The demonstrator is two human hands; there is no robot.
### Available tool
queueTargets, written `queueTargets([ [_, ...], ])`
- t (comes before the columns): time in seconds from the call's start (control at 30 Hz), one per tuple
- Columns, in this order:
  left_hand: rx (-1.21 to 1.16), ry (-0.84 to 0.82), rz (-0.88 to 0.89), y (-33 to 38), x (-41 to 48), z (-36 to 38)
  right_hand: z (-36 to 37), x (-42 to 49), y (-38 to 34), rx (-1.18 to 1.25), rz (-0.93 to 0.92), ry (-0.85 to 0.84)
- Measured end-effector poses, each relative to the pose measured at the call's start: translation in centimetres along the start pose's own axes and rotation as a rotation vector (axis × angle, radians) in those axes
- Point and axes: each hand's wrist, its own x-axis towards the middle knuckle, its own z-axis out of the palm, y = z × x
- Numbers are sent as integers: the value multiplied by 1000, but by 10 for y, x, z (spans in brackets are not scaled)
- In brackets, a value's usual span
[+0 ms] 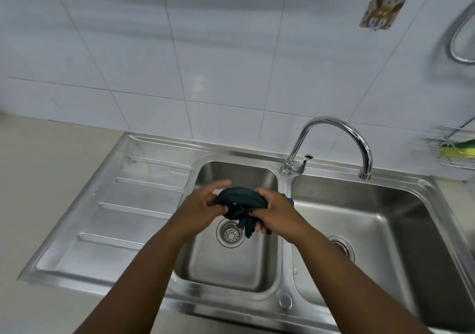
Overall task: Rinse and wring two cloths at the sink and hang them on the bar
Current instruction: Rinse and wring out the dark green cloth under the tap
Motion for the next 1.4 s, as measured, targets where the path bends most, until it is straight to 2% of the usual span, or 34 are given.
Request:
queueTargets([
  [0.1,320,-137,-21,-11,-1,5,4,1,-3,-44,25,-45],
  [0.13,357,-168,-44,-15,-1,9,7,2,-2,-57,27,-62],
  [0.17,320,-217,-69,-18,-1,13,10,3,-1,-63,29,-75],
  [0.27,-104,-428,-66,-24,0,24,15,2,5,-50,36,-90],
  [0.33,-153,-458,-65,-29,2,32,15,1,13,-54,33,-104],
  [0.4,2,-393,-118,-35,3,38,13,-2,21,-71,44,-148],
  [0.47,364,-298,-104,-39,7,39,6,-3,28,-85,91,-212],
  [0.5,591,-262,-44,-40,8,39,1,-3,31,-42,128,-260],
  [0.57,915,-221,130,-38,10,41,-7,0,38,232,249,-387],
  [0.63,1030,-215,321,-35,12,47,-9,2,41,515,368,-523],
  [0.67,1071,-226,402,-34,13,51,-8,3,42,539,398,-582],
  [0.77,1207,-280,579,-31,16,57,0,6,42,398,470,-718],
  [0.83,1238,-284,599,-35,18,54,7,6,46,334,513,-702],
  [0.93,1281,-262,580,-43,20,47,18,7,56,306,562,-553],
  [1.0,1389,-268,519,-48,22,46,23,9,59,211,586,-476],
  [1.07,1420,-294,426,-58,24,51,29,13,60,-99,553,-432],
  [1.13,1405,-339,329,-70,24,58,39,16,66,-515,422,-380],
  [1.2,1382,-395,199,-80,26,65,51,14,75,-774,259,-313],
  [1.27,1281,-488,-26,-81,32,67,59,13,85,-961,116,-222],
  [1.33,1047,-642,-297,-80,38,64,63,12,94,-1139,-56,-184],
  [1.4,840,-707,-474,-80,42,61,65,10,95,-1306,-195,-134],
])
